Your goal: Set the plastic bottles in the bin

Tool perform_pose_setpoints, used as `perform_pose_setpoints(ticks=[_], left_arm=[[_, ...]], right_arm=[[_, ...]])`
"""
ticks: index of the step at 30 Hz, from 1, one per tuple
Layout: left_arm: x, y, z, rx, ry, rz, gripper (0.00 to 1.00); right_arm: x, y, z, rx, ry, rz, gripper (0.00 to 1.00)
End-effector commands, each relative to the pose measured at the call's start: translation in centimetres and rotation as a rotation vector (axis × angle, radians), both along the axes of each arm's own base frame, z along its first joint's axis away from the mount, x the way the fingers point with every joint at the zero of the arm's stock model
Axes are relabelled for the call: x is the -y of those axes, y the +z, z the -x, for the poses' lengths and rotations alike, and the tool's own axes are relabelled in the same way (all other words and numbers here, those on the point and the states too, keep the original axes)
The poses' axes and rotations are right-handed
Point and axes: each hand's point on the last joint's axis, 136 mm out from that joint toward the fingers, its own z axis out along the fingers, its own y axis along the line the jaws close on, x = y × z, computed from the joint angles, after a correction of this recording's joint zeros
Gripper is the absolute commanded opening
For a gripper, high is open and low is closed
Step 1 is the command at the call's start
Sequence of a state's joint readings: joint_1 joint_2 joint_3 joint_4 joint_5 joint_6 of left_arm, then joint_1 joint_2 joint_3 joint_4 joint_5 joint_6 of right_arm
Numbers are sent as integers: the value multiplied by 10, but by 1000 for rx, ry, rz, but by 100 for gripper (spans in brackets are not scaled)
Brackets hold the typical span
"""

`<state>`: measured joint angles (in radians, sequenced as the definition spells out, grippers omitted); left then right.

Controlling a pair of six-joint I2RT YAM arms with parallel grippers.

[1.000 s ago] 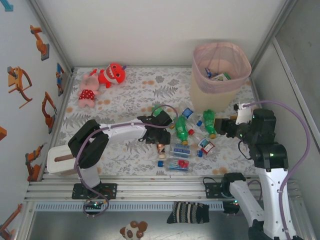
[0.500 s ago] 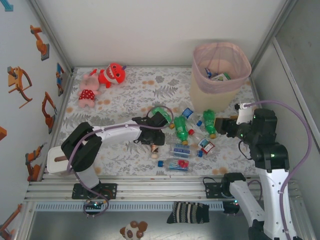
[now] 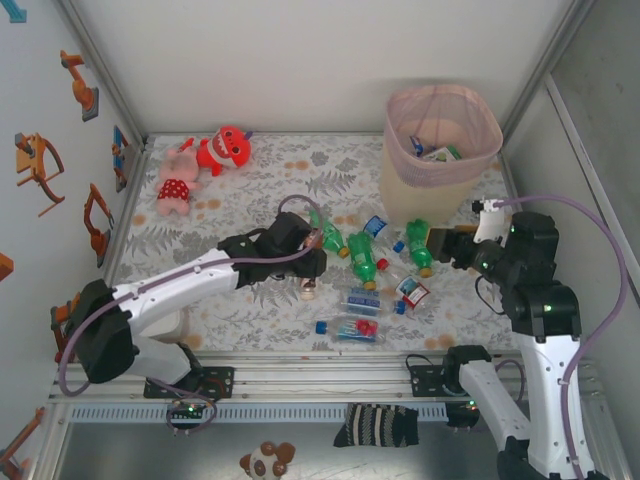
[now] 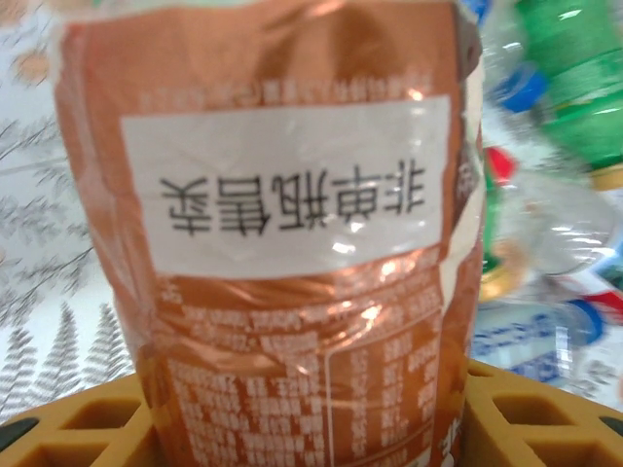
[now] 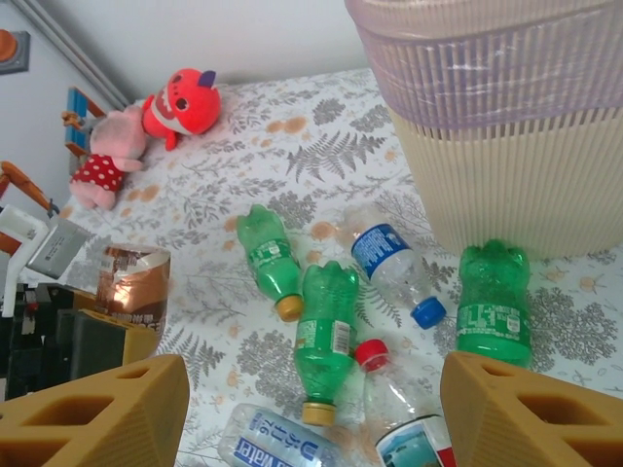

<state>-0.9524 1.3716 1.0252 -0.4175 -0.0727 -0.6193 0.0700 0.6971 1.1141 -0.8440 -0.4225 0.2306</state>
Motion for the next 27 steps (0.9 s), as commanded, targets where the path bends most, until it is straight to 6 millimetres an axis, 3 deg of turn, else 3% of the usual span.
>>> perform_pose_setpoints(ticks=[1,10,15,20,27], left_arm=[[17,37,4,113,-147,117,54],[36,98,30,292,-393,309,54],[45,127,50,360,-527,424,53],[50,157,73,406,-651,543,53],[50,184,94,447,-747,642,52]], right_arm=[[-9,26,1,60,28,-73,68],[-30,46,-10,96,118,-187,67],[-62,61,-10,162,262,-248,67],[-106,69,1,213,445,-265,68],[-150,85,23,305,659,-290,73]])
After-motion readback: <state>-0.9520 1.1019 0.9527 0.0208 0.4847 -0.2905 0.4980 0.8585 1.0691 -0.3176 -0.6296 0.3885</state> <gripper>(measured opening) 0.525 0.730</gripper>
